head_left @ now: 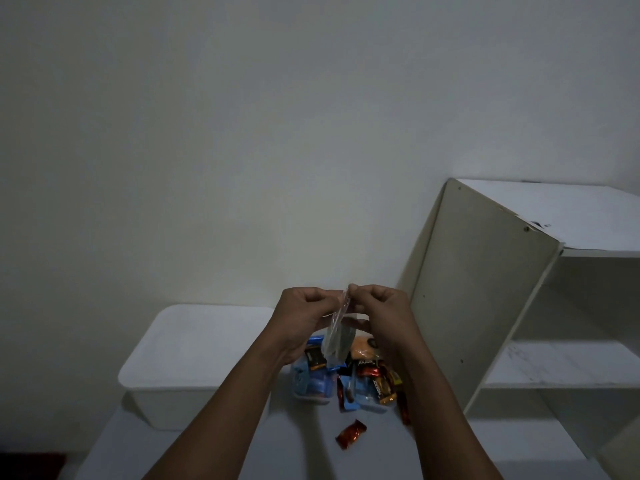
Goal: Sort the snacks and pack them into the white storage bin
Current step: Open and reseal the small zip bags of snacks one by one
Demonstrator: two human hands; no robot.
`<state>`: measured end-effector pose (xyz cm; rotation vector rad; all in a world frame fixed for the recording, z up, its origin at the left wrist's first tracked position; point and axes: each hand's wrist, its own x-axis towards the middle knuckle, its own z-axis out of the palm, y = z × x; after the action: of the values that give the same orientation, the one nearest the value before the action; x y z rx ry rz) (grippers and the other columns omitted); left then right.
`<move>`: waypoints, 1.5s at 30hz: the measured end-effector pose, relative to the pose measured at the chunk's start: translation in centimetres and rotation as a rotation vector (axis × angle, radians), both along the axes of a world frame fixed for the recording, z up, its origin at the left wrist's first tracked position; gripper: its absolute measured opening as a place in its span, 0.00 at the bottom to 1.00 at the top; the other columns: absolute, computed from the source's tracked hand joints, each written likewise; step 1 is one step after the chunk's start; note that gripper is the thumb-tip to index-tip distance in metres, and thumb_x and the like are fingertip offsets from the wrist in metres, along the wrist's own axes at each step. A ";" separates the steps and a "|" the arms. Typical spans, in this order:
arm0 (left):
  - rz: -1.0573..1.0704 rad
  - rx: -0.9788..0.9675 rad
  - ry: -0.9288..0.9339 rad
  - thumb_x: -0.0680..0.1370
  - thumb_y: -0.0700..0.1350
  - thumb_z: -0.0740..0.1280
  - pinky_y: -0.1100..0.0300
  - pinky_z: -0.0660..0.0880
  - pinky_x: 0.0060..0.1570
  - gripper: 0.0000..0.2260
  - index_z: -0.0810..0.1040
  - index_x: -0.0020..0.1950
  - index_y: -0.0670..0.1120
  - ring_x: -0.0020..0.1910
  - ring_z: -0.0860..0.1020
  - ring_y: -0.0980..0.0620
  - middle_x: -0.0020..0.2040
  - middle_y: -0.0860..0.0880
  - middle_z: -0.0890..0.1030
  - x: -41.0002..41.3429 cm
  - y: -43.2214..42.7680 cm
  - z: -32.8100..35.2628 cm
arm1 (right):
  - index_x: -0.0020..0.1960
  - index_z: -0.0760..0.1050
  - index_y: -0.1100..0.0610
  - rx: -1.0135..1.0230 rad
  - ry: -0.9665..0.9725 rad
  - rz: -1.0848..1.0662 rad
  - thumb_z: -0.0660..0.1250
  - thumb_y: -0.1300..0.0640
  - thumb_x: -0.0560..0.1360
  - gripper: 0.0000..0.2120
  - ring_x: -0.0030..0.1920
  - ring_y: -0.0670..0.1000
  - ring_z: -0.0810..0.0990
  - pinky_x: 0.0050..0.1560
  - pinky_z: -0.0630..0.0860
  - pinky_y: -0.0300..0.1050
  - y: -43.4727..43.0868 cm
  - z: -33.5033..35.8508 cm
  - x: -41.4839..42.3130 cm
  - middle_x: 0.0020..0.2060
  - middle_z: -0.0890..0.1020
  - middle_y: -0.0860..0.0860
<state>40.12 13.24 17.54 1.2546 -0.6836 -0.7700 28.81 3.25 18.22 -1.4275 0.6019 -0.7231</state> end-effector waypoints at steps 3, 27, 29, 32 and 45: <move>0.024 0.023 0.013 0.76 0.36 0.69 0.58 0.80 0.44 0.05 0.85 0.45 0.38 0.48 0.84 0.47 0.47 0.42 0.86 -0.3 0.0 0.2 | 0.43 0.83 0.65 -0.014 0.008 -0.033 0.68 0.59 0.79 0.11 0.47 0.61 0.85 0.48 0.84 0.55 0.2 0.0 0.1 0.41 0.86 0.60; 0.054 0.134 -0.074 0.76 0.35 0.70 0.56 0.79 0.30 0.04 0.82 0.50 0.38 0.36 0.83 0.46 0.46 0.38 0.84 -0.1 0.3 0.2 | 0.42 0.81 0.66 -0.137 0.171 -0.013 0.70 0.65 0.74 0.04 0.42 0.63 0.86 0.47 0.83 0.63 -0.1 -0.4 0.5 0.37 0.85 0.61; 0.041 0.121 -0.039 0.75 0.34 0.71 0.54 0.81 0.32 0.05 0.81 0.51 0.37 0.37 0.84 0.46 0.47 0.37 0.83 0.0 0.3 0.3 | 0.43 0.82 0.64 -0.141 0.179 0.021 0.73 0.65 0.72 0.02 0.42 0.64 0.86 0.47 0.82 0.64 -0.1 -0.3 0.4 0.36 0.85 0.61; 0.034 0.110 -0.008 0.74 0.31 0.71 0.55 0.82 0.36 0.08 0.82 0.51 0.38 0.40 0.84 0.47 0.49 0.37 0.83 0.1 0.2 0.3 | 0.46 0.81 0.62 -0.141 0.195 0.052 0.74 0.67 0.70 0.06 0.38 0.62 0.84 0.47 0.82 0.64 0.0 -0.3 0.2 0.31 0.83 0.57; 0.101 0.079 0.041 0.71 0.26 0.71 0.58 0.81 0.37 0.12 0.81 0.52 0.37 0.40 0.85 0.48 0.46 0.38 0.83 0.0 0.0 -0.1 | 0.48 0.82 0.59 -0.136 0.181 0.029 0.69 0.72 0.71 0.11 0.33 0.53 0.79 0.43 0.82 0.53 0.7 -0.9 -0.1 0.27 0.80 0.51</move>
<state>40.13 13.26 17.44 1.3312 -0.5570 -0.7436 28.72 3.91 17.35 -1.6369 0.6804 -0.6249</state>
